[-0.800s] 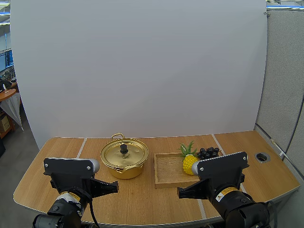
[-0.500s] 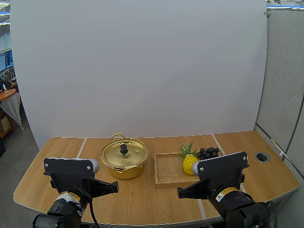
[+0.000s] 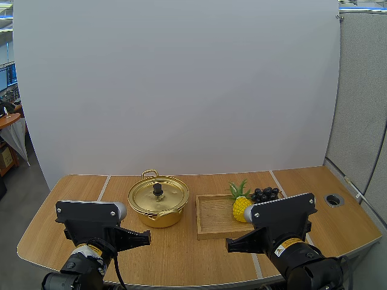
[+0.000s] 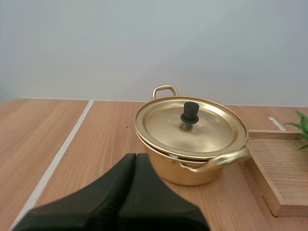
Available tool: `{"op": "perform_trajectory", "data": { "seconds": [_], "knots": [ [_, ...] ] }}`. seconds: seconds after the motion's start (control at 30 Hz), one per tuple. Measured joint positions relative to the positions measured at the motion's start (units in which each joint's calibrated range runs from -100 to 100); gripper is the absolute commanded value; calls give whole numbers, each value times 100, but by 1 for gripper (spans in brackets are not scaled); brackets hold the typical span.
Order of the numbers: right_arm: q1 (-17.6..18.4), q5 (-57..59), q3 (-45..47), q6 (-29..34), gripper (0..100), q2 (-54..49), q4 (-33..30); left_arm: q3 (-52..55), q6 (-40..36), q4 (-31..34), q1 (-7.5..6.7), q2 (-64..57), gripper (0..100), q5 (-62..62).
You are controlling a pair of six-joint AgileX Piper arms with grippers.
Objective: Open the pot, put the pineapple inside, and close it
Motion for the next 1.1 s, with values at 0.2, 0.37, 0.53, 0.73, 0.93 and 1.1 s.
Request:
{"op": "perform_trajectory", "data": {
  "seconds": [0.2, 0.37, 0.53, 0.73, 0.93, 1.1],
  "knots": [
    [0, 0, 0, 0, 0, 0, 0, 0, 0, 0, 0, 0, 0, 0],
    [0, 0, 0, 0, 0, 0, 0, 0, 0, 0, 0, 0, 0, 0],
    [0, 0, 0, 0, 0, 0, 0, 0, 0, 0, 0, 0, 0, 0],
    [0, 0, 0, 0, 0, 0, 0, 0, 0, 0, 0, 0, 0, 0],
    [0, 0, 0, 0, 0, 0, 0, 0, 0, 0, 0, 0, 0, 0],
    [0, 0, 0, 0, 0, 0, 68, 0, 0, 0, 0, 0, 0, 0]
  ]
}}
